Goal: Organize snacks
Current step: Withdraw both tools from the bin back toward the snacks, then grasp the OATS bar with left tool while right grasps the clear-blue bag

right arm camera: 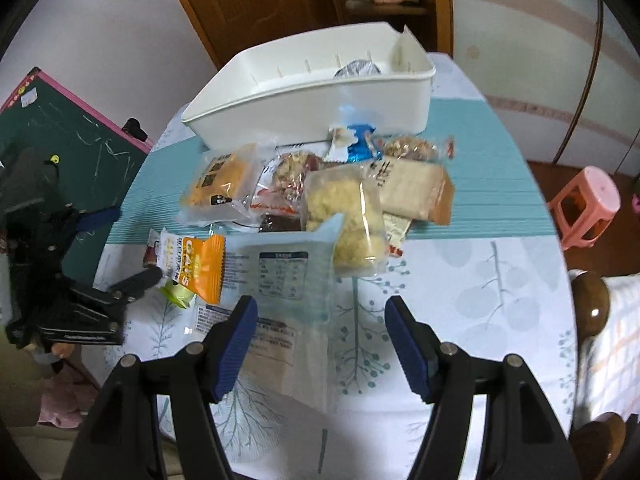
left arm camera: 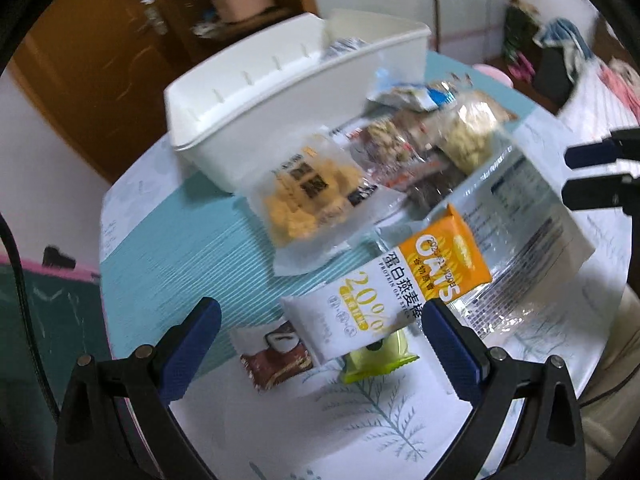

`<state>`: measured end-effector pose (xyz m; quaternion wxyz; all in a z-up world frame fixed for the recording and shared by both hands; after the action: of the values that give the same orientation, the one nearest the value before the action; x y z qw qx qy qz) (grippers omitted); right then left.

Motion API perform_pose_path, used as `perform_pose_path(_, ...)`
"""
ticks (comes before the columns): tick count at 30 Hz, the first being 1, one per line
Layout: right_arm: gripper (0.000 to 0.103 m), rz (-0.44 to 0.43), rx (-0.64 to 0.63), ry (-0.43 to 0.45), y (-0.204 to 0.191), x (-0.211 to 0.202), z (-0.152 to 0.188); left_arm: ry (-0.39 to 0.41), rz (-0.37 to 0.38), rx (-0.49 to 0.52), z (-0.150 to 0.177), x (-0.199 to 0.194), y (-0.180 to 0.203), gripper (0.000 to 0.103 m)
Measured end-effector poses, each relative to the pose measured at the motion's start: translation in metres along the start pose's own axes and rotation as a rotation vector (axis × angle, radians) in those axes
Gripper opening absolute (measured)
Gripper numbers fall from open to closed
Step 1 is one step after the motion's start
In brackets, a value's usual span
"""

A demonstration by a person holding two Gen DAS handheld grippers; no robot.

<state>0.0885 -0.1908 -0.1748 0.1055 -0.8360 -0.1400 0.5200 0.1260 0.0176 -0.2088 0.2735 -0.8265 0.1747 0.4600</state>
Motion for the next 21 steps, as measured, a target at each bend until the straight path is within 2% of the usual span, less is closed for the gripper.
perform_pose_path(5, 0.067, -0.037, -0.012, -0.062, -0.001, 0.02, 0.0, -0.006, 0.031, 0.066, -0.008, 0.013, 0.004, 0.1)
perform_pose_path(11, 0.067, -0.075, -0.021, -0.135, -0.004, 0.047, 0.009, -0.02, 0.104, 0.083, -0.016, 0.023, 0.004, 0.1)
perform_pose_path(13, 0.067, -0.116, -0.007, -0.146, -0.006, 0.051, 0.009, -0.025, 0.122, 0.09, -0.017, 0.025, 0.004, 0.1)
perform_pose_path(17, 0.066, -0.142, -0.012, -0.153, -0.008, 0.056, 0.01, -0.037, 0.152, 0.101, -0.015, 0.026, 0.005, 0.1)
perform_pose_path(20, 0.061, -0.161, -0.013, -0.152, -0.008, 0.057, 0.009, -0.045, 0.154, 0.124, -0.013, 0.028, 0.01, 0.1)
perform_pose_path(21, 0.056, -0.168, -0.013, -0.147, -0.008, 0.056, 0.007, -0.049, 0.144, 0.136, -0.013, 0.029, 0.012, 0.1)
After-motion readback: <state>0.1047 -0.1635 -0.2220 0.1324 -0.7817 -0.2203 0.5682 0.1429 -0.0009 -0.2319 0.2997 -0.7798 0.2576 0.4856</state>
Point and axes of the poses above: each gripper's, at about its wrist camera, not at the fingertips, and x roughly the way its jaws point, y to its right, z to its underside, the point moved 2 cm from there along x, roughly the way its jaws point, and after that the axes turned 5 degrees about -z, right-handed, at the moved point
